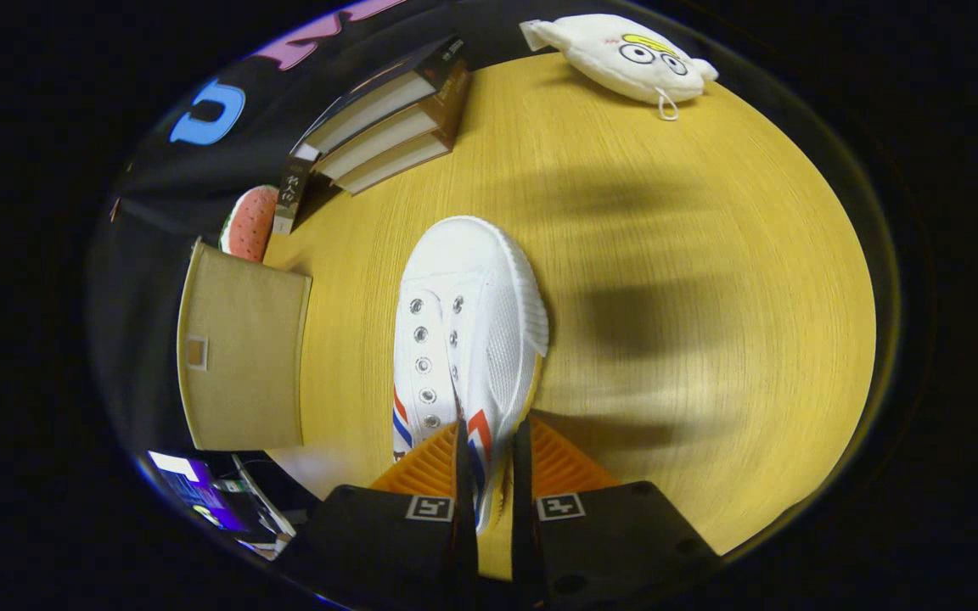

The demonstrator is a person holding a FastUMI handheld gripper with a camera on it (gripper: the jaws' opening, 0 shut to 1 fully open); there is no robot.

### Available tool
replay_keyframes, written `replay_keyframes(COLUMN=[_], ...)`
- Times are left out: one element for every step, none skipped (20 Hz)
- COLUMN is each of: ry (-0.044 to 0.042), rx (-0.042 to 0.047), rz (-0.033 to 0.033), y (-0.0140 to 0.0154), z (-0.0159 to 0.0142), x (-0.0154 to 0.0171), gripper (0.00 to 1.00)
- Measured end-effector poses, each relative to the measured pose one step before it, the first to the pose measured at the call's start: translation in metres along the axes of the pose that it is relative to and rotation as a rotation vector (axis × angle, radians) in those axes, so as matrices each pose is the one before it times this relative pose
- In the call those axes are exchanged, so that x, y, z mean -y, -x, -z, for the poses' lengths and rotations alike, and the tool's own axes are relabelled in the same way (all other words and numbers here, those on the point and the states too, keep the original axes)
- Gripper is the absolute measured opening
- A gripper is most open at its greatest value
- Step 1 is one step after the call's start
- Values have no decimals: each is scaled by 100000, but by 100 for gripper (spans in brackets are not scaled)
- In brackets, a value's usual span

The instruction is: Open the storage box then place both shoes into the box .Put the left shoe in first, then the right shoe, with the right side of both shoes facing outward in a uniform manner.

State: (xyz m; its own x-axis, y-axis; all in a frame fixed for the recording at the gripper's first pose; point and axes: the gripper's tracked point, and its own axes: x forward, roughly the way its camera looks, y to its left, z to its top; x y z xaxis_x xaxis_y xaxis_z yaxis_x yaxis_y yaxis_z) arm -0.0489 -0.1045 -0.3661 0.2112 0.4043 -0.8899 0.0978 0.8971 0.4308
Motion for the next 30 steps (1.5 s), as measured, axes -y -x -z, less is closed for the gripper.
replay_keyframes(ry=[-909, 1282, 881, 380, -829, -1502, -1479, -1123, -1248, -1340, -1573, -1605, -1445, -1672, -1578, -1678, -1361, -1203, -451, -298, 260, 691, 1773, 2068, 1776, 2044, 1542, 1543, 1383, 146], rx=[543, 29, 402, 926, 661, 942, 1736, 1781, 1955, 1397, 1524, 1711, 1734, 1548, 1261, 1457, 1551, 2076, 1729, 2311, 2111, 1723, 1510, 965, 512, 167, 223, 354, 105, -56], rz=[221, 231, 777, -220, -530, -146, -116, -277, -325, -411, -327, -537, -788, -1156, -1531, -1558, -1720, -1601, -1474, -1142, -1164, -1475, -1592, -1198, -879, -737, -609, -992, -1419, -1579], y=[-56, 363, 77, 263, 371, 405, 379, 549, 489, 540, 600, 669, 820, 907, 938, 1002, 912, 891, 781, 731, 577, 528, 463, 292, 38, 116, -66, -121, -206, -269], z=[-125, 185, 21, 11, 146, -50, -253, -141, -158, -85, -31, -12, 53, 83, 132, 17, -30, -143, -156, -150, -154, -129, -37, 93, 203, 400, 259, 174, 328, 360], x=[-127, -189, -105, -367, -650, -605, -741, -752, -790, -709, -767, -930, -867, -1043, -1083, -1171, -1165, -1225, -1236, -1230, -1220, -1437, -1402, -1444, -1316, -1606, -1201, -1237, -1391, -1374], gripper=[14, 14, 14, 14, 14, 14, 14, 14, 14, 14, 14, 14, 14, 14, 14, 14, 14, 14, 14, 14, 13, 13, 13, 13, 13, 14, 14, 14, 13, 14])
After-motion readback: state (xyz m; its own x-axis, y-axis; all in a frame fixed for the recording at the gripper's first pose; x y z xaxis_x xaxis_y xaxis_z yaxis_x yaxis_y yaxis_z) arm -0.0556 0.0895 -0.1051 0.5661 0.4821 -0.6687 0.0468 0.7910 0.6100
